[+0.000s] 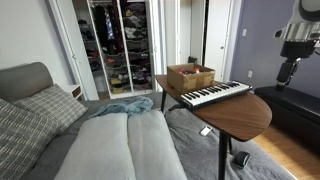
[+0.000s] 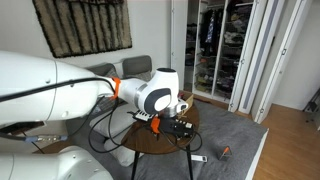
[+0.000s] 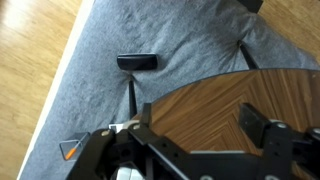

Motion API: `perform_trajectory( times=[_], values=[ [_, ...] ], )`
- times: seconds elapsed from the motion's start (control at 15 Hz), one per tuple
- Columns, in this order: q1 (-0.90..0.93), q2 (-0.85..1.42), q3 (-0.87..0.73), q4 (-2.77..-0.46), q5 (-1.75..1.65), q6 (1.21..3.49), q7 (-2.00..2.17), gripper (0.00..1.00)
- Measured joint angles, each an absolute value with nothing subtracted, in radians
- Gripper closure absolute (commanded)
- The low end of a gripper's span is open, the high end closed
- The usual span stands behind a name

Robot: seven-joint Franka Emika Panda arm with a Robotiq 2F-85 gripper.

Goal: Press a key on the keyboard

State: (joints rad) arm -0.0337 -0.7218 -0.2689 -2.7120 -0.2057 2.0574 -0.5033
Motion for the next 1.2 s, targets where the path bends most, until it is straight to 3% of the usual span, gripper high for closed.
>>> perform_trajectory(
  times=[0.53, 1.2],
  values=[
    [0.013, -0.619, -0.252, -2.639, -0.200, 2.215, -0.532, 0.97],
    [0.029, -0.414, -0.252, -2.597, -0.106, 2.461, -0.532, 1.00]
  ],
)
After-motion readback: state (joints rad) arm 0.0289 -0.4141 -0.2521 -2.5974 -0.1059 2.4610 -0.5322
